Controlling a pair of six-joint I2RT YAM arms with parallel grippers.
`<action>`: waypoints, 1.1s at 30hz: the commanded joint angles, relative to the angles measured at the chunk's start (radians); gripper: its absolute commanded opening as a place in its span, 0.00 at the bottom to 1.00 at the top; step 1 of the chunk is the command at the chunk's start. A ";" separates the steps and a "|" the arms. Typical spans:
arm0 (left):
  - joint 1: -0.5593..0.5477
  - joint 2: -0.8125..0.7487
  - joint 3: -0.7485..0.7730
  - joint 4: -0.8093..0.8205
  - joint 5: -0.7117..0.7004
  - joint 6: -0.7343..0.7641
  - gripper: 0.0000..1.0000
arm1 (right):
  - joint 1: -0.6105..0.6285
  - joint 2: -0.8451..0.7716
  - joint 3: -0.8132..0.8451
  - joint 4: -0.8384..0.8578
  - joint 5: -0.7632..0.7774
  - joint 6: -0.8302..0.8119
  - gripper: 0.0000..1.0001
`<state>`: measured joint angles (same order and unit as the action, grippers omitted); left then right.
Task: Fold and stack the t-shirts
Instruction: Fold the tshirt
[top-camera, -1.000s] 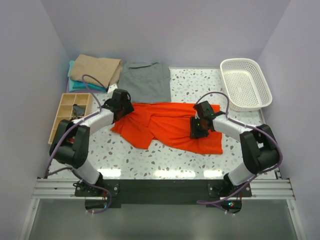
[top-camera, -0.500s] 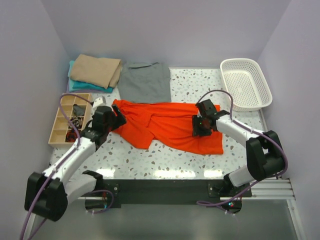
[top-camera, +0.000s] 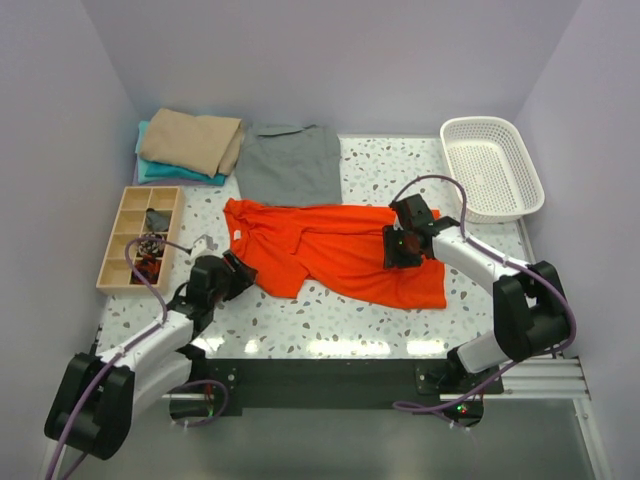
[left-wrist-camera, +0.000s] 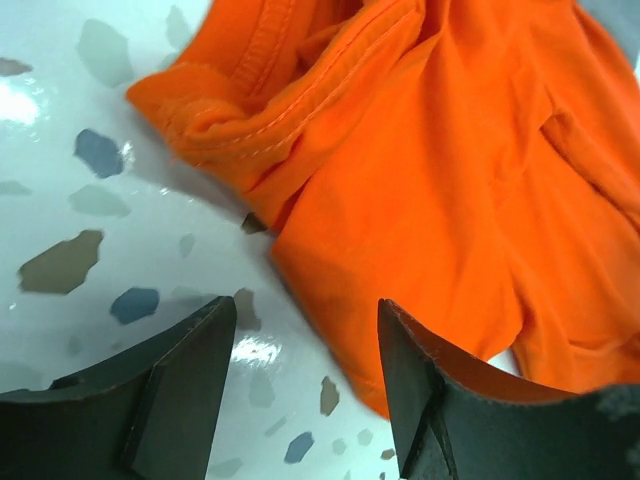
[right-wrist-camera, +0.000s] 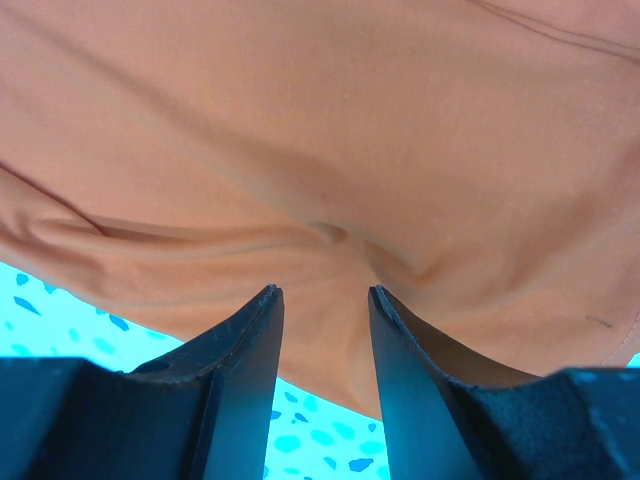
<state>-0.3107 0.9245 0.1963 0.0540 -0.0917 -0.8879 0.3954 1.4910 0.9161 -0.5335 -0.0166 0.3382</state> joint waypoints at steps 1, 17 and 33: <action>-0.004 0.094 -0.052 0.203 0.026 -0.045 0.64 | -0.001 -0.009 0.029 -0.011 0.009 -0.016 0.44; -0.007 -0.024 0.037 -0.052 0.054 -0.008 0.00 | -0.001 -0.043 0.029 -0.039 0.033 -0.011 0.44; -0.007 0.012 0.347 -0.277 0.086 0.049 0.12 | -0.003 -0.018 0.038 -0.031 0.037 -0.022 0.44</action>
<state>-0.3145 0.8139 0.4660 -0.3077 -0.0174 -0.8761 0.3943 1.4906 0.9161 -0.5671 0.0082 0.3309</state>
